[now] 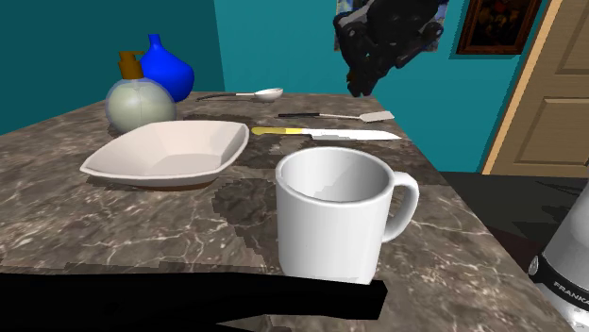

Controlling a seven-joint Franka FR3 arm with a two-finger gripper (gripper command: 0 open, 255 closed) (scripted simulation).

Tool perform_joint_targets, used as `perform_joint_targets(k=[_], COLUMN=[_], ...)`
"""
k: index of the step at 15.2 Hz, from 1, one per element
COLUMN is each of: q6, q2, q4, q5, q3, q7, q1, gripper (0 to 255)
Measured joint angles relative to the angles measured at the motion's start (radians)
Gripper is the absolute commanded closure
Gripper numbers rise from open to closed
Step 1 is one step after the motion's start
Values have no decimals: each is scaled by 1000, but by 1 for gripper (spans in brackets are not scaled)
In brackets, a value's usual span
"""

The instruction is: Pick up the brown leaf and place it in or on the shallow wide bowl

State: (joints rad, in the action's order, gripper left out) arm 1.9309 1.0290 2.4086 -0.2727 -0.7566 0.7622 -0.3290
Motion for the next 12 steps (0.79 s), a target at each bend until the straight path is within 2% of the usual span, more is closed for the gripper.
perform_joint_targets(k=[5, 8, 12], q6=[67, 89, 104], q2=[-163, -257, -371], q4=[-145, -248, -401], q5=[14, 41, 86], q3=[-133, -222, -393], q7=[48, 77, 133], q1=[-146, -253, -430], gripper=[255, 255, 255])
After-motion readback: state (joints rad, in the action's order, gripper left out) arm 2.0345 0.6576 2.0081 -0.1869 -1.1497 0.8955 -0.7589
